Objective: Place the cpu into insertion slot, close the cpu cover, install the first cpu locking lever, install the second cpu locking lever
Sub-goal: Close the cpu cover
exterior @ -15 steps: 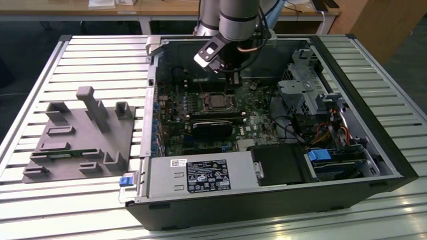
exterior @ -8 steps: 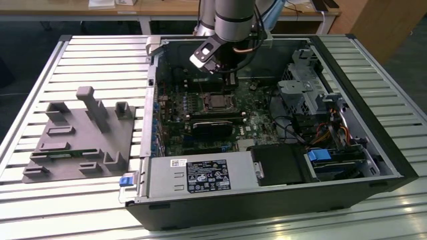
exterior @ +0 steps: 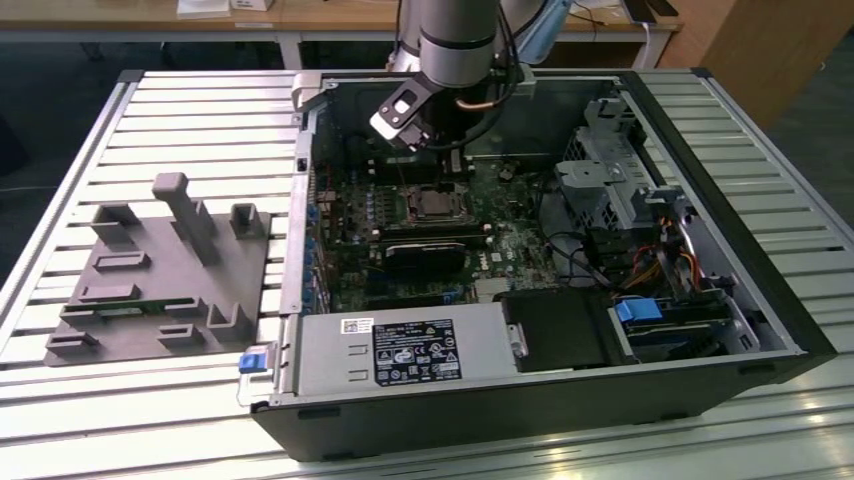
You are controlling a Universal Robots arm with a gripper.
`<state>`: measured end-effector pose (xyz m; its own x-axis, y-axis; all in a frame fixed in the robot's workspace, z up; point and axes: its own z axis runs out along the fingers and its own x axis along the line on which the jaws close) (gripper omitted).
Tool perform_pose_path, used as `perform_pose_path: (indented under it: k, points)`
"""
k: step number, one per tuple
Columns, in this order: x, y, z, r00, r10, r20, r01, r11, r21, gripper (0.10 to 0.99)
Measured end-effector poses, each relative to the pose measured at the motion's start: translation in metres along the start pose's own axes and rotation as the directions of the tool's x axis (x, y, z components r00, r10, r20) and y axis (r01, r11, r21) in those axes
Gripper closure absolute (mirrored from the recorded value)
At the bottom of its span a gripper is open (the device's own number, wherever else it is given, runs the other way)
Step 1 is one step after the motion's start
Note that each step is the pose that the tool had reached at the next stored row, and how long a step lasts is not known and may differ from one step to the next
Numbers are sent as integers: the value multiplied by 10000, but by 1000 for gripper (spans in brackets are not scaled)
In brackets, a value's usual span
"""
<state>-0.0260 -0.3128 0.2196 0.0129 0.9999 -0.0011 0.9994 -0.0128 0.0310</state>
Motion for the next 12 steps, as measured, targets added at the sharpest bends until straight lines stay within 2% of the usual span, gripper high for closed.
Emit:
perform_pose_path:
  k: [5, 12]
  points:
    - [-1, -57, 31, 10000, -1, 1, 1, 10000, 4, 980]
    - [-3, -217, 71, 10000, 0, 0, 0, 10000, 4, 980]
